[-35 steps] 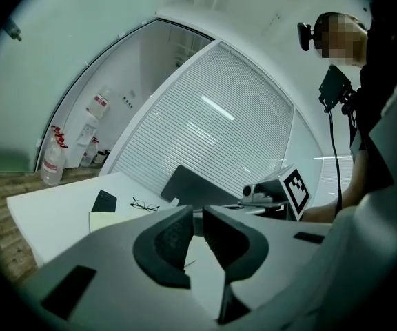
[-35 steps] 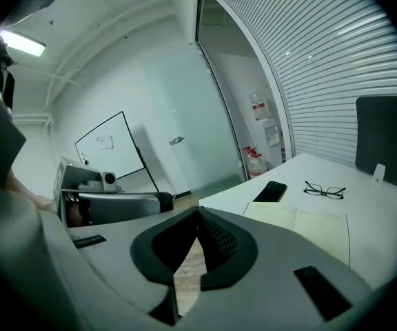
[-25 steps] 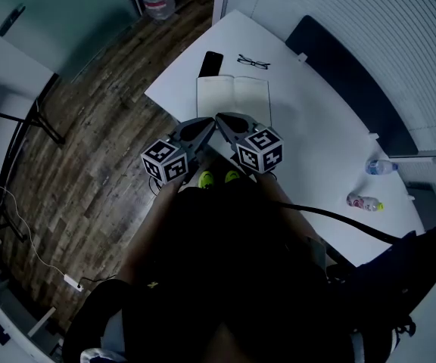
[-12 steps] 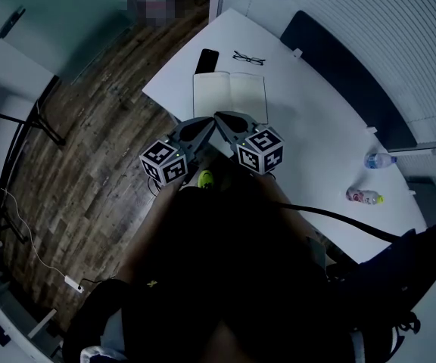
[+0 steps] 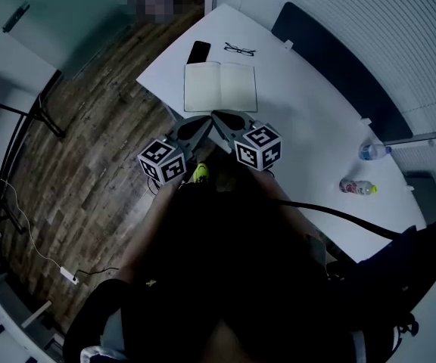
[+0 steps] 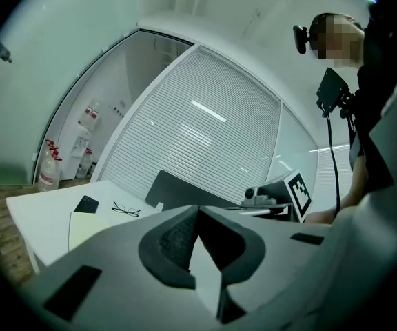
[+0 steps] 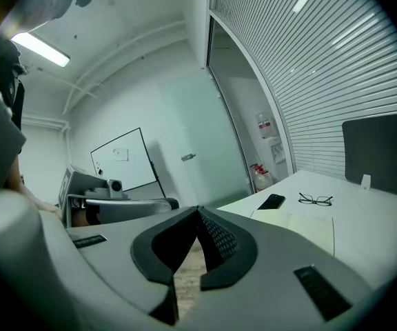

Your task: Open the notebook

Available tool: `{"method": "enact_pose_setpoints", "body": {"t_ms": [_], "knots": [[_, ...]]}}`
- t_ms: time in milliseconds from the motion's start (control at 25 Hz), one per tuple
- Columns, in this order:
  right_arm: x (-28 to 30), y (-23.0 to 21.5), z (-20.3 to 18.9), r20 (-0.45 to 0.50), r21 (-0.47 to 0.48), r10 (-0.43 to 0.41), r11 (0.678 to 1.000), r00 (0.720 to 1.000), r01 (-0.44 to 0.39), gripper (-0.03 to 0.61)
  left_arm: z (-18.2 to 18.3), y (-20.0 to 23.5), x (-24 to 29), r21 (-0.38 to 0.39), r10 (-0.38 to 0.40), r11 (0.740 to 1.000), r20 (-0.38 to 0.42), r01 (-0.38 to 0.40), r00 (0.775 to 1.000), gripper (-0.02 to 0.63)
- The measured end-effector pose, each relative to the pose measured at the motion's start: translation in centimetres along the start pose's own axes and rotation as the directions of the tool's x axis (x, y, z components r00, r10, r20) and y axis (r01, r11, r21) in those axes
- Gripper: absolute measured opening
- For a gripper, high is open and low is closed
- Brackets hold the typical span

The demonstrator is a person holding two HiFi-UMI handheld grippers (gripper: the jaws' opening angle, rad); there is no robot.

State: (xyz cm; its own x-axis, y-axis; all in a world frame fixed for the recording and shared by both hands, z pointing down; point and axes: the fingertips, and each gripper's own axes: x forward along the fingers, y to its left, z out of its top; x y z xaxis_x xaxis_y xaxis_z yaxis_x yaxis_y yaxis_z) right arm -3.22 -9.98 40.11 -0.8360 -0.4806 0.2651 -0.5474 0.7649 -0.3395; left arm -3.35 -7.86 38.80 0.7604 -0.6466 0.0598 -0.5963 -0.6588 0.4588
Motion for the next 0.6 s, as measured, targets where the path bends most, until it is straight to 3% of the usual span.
{"method": "enact_pose_setpoints", "body": {"t_ms": [600], "knots": [[-8.2,3.8,-3.0,0.027,-0.014,0.074,0.997,0.997,-0.073,-0.011,-3.9,-8.8,-1.5,0.031,0.073,0.997,0.025,-0.074,0.997,0.014]]}}
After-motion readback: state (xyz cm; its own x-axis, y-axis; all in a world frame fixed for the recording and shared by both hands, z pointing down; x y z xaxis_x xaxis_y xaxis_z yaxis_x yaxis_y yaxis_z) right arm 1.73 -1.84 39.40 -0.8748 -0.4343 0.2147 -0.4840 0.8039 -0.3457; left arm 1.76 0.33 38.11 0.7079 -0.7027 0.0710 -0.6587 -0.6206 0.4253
